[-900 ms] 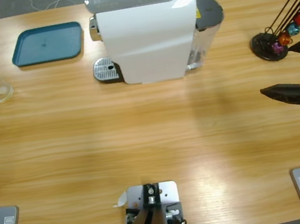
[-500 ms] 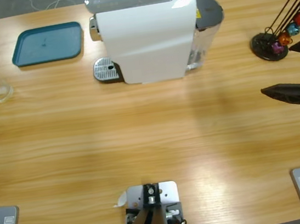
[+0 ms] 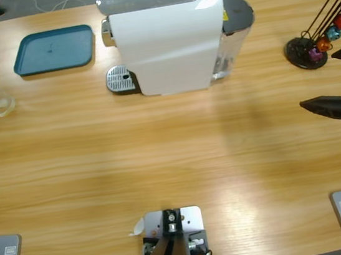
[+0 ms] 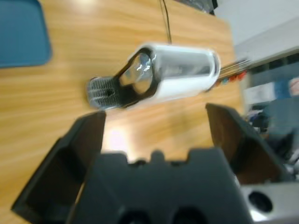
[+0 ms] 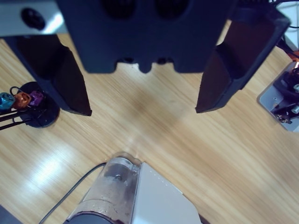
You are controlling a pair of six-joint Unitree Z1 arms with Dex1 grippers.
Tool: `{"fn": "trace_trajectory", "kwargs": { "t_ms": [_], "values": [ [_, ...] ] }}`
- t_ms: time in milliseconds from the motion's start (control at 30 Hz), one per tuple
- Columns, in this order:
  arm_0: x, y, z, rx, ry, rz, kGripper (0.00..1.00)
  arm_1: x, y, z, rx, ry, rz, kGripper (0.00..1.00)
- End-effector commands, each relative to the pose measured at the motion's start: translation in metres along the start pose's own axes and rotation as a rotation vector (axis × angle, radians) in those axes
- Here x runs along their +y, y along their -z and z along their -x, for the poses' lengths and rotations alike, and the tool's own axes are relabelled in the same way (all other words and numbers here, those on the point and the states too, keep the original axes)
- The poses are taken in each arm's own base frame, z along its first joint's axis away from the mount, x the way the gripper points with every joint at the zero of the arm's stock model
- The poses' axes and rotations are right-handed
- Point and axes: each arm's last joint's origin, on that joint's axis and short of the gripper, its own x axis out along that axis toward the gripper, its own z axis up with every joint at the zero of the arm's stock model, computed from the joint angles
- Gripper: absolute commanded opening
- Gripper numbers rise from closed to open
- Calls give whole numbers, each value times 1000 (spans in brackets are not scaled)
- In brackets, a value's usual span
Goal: Pour coffee
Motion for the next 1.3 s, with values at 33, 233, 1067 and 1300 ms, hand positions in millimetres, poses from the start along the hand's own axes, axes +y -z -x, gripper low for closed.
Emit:
{"fn": "trace_trajectory", "kwargs": {
  "t_ms": [33, 233, 1067, 1300],
  "values": [
    [0, -35, -91, 181, 65, 122, 908, -1, 10, -1, 22, 11, 19, 1000],
    [7, -33, -107, 214, 35, 150, 895, 0, 10, -2, 25, 10, 18, 1000],
    [9, -32, -151, 290, 69, 100, 0, 0, 8, -5, 34, 9, 19, 996],
    [-11, -34, -131, 266, 194, 25, 0, 0, 8, -5, 34, 9, 19, 987]
  ]
}}
